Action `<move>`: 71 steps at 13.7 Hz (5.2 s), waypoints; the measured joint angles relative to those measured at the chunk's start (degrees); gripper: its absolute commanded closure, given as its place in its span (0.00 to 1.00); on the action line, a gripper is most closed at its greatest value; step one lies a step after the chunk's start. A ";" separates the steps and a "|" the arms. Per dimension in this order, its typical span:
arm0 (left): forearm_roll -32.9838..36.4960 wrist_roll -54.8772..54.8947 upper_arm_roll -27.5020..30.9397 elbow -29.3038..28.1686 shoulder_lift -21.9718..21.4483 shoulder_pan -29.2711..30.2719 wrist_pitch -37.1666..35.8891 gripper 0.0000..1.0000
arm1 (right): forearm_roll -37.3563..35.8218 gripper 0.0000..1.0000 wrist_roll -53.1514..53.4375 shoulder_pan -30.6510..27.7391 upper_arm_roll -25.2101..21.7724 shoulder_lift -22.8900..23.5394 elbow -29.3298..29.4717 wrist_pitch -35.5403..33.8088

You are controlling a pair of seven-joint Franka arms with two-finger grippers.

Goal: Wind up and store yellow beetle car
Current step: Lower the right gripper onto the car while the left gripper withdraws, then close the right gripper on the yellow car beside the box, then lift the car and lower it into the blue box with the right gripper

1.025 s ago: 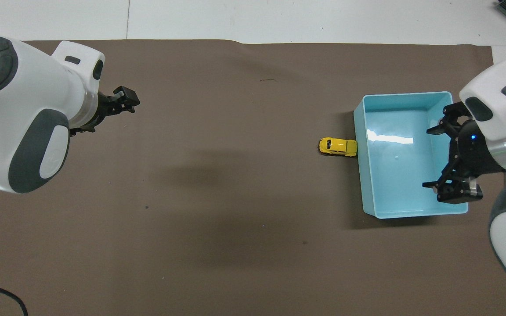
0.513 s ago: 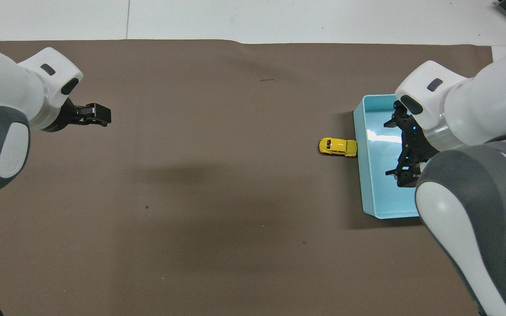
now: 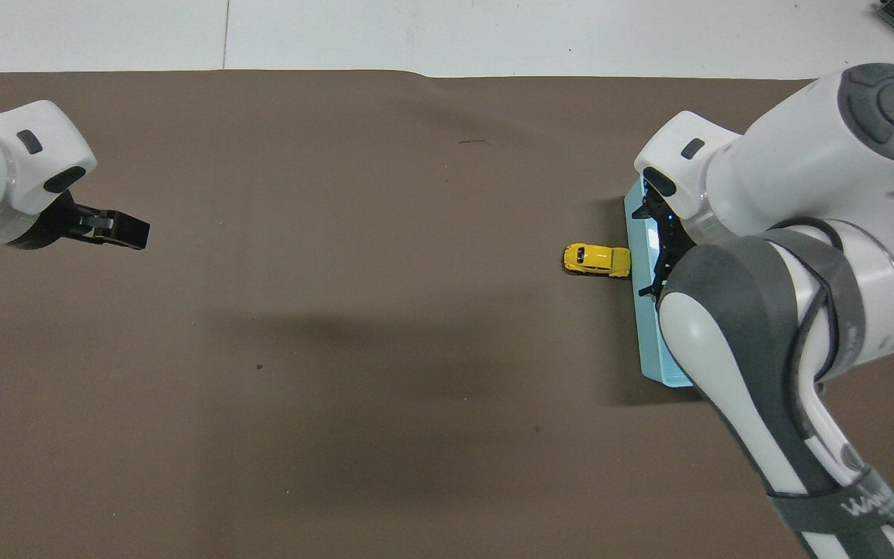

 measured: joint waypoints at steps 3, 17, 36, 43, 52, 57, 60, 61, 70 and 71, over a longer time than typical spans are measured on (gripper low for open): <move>0.00 0.03 -0.24 2.42 -1.58 0.00 -5.22 0.00 | -0.05 0.00 -1.00 -0.01 -0.06 1.26 -0.65 2.03; -6.23 0.09 0.34 7.29 -5.73 1.19 -13.10 0.00 | -0.49 0.00 -4.95 -1.26 -0.44 3.82 -9.57 14.30; -7.77 0.53 0.03 7.29 -5.74 3.09 -13.19 0.00 | -1.26 0.71 -5.09 -1.28 -0.44 12.70 -14.93 30.60; -7.72 0.53 0.34 7.29 -5.74 3.20 -13.19 0.00 | -1.26 1.00 -3.96 -0.92 -0.31 12.66 -14.26 30.74; -7.72 0.53 0.34 7.29 -5.74 3.20 -13.19 0.00 | -1.17 1.00 2.24 2.27 -0.13 12.70 -7.64 26.18; -7.72 0.53 0.34 7.29 -5.74 3.20 -13.19 0.00 | -1.17 1.00 2.68 2.26 -0.14 11.84 -3.17 17.79; -7.72 0.52 0.34 7.29 -5.74 3.20 -13.19 0.00 | -1.17 1.00 2.68 1.90 -0.27 9.47 -2.31 13.99; -7.72 0.52 0.34 7.29 -5.74 3.20 -13.19 0.00 | -1.17 1.00 2.68 1.65 -0.30 8.68 -2.28 13.00; -7.72 0.52 0.34 7.29 -5.74 3.20 -13.19 0.00 | -1.17 1.00 -3.42 -3.34 -0.70 6.94 -2.28 9.33; -7.72 0.52 0.34 7.29 -5.74 3.20 -13.19 0.00 | -1.17 1.00 -4.73 -4.08 -0.72 6.81 -2.28 8.67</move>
